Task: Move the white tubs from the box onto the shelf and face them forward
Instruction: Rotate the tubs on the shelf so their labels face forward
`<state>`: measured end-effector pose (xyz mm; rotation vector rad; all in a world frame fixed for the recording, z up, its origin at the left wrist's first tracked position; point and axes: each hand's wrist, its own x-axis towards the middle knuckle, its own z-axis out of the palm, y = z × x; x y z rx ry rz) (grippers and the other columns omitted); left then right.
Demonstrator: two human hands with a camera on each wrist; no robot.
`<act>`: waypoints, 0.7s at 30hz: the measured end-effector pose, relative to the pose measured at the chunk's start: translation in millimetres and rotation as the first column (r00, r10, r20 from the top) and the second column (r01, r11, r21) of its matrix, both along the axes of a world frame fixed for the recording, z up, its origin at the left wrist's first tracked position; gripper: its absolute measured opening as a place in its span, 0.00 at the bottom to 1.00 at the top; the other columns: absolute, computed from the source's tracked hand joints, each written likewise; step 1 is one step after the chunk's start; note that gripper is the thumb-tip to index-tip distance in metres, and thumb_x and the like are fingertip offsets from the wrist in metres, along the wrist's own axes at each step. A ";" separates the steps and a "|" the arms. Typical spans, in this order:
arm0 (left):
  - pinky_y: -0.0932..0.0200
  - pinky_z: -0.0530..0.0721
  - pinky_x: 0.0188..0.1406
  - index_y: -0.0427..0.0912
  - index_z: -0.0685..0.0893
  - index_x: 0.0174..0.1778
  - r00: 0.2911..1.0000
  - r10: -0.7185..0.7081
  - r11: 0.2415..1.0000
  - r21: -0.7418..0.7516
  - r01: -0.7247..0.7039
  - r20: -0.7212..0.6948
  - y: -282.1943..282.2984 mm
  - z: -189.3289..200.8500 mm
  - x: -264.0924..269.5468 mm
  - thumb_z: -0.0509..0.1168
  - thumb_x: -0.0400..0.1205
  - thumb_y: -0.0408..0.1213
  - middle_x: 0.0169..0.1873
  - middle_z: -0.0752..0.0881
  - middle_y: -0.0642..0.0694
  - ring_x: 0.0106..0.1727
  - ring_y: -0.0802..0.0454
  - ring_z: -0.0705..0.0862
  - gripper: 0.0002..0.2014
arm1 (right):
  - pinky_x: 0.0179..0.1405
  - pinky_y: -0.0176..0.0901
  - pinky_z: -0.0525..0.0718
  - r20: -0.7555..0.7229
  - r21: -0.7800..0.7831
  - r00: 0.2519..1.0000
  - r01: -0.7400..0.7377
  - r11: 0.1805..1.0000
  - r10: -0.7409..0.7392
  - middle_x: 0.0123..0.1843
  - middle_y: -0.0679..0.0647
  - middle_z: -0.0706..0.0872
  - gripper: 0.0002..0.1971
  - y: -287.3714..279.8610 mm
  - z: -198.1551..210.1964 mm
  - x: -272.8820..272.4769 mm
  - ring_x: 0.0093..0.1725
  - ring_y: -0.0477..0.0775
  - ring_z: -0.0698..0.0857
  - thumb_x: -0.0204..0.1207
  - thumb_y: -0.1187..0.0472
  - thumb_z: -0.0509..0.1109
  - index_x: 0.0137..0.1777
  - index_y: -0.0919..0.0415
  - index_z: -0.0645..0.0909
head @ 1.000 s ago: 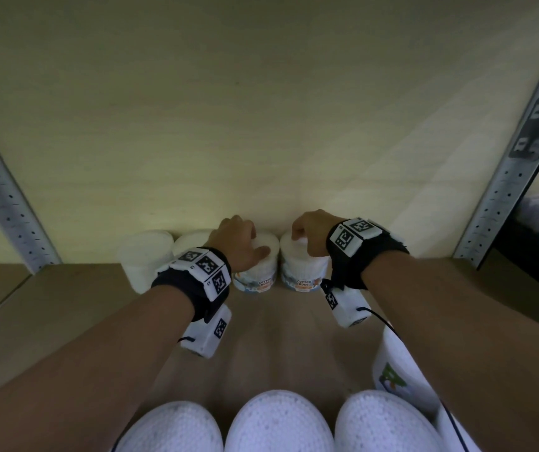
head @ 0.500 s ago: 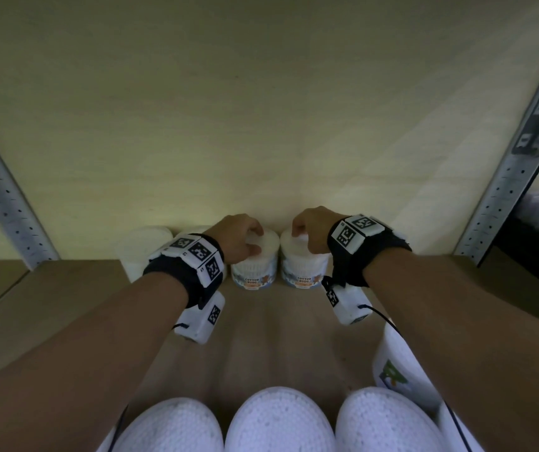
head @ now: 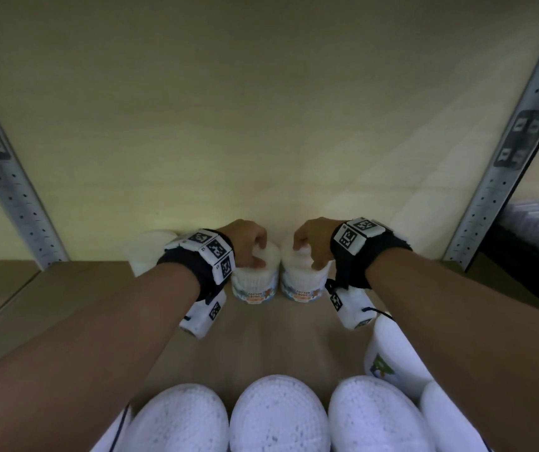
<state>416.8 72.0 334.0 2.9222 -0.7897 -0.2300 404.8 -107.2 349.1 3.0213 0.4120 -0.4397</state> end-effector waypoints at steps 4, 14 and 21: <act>0.51 0.80 0.59 0.37 0.81 0.57 0.998 -0.049 0.995 0.088 0.051 -0.033 -3.7 6.6 -24.1 0.73 0.75 0.46 0.61 0.81 0.39 0.60 0.41 0.81 0.21 | 0.66 0.50 0.78 -0.032 -0.048 0.999 -0.038 0.998 0.037 0.74 0.58 0.75 0.28 1.7 1.7 -23.3 0.71 0.62 0.78 0.71 0.64 0.77 0.72 0.61 0.75; 0.60 0.70 0.44 0.44 0.75 0.47 0.992 -0.114 0.984 0.134 0.120 -0.054 -3.7 12.1 -94.1 0.75 0.73 0.47 0.58 0.82 0.39 0.48 0.49 0.75 0.18 | 0.60 0.52 0.81 -0.086 -0.025 0.993 -0.081 0.996 0.079 0.70 0.59 0.76 0.29 5.4 9.0 -95.2 0.66 0.62 0.80 0.67 0.69 0.79 0.69 0.65 0.74; 0.61 0.71 0.42 0.43 0.77 0.48 0.987 -0.151 0.980 0.120 0.156 -0.052 -8.3 13.2 -129.8 0.76 0.72 0.44 0.52 0.83 0.40 0.45 0.50 0.76 0.16 | 0.62 0.54 0.83 -0.118 0.004 0.992 -0.043 0.999 0.043 0.70 0.56 0.78 0.30 -0.3 10.0 -132.7 0.66 0.61 0.81 0.65 0.70 0.80 0.67 0.60 0.76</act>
